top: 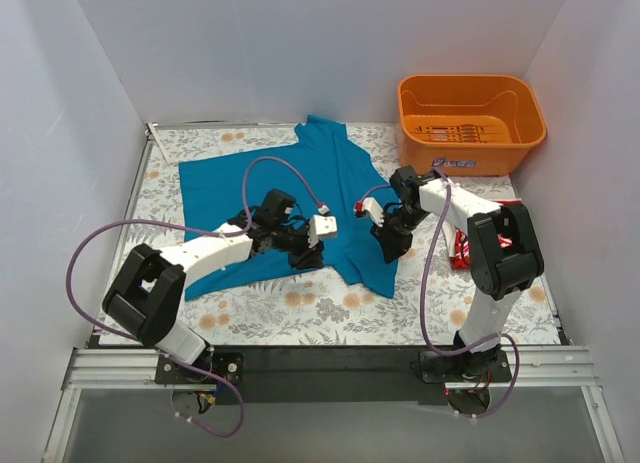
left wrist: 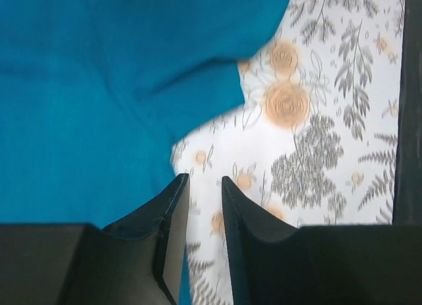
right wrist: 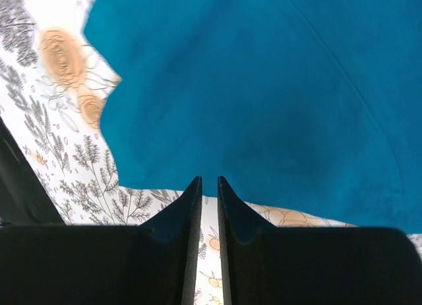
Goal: Fold and stack the t-shirts
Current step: Flatten the tshirt out
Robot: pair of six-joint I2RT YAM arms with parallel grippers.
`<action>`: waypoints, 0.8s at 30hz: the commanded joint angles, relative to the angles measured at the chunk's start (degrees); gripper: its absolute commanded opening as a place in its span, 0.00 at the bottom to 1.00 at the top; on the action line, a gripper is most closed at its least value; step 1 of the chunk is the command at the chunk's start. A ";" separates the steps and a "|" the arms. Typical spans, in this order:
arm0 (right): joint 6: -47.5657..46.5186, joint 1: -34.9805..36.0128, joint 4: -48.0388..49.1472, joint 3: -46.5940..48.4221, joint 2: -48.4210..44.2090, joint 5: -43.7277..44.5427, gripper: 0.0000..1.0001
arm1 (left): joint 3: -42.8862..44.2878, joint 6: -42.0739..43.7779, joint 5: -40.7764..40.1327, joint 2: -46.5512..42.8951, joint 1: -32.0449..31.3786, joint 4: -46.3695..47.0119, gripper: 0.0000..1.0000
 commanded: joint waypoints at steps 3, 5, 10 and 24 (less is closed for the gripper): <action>7.62 -2.82 0.83 1.86 1.90 -1.21 0.20 | -1.26 -9.46 -5.68 3.30 -6.27 21.70 0.24; 7.44 -2.90 1.01 1.77 1.81 -1.83 0.20 | -0.64 -9.81 -6.47 5.75 -8.47 24.52 0.23; 7.71 -2.82 2.24 2.82 3.03 -3.15 0.19 | 1.82 -9.11 -6.92 10.95 -11.72 26.02 0.20; -0.27 -1.50 3.03 -5.06 4.89 5.10 0.17 | -2.04 0.64 -6.13 9.99 -12.17 13.99 0.15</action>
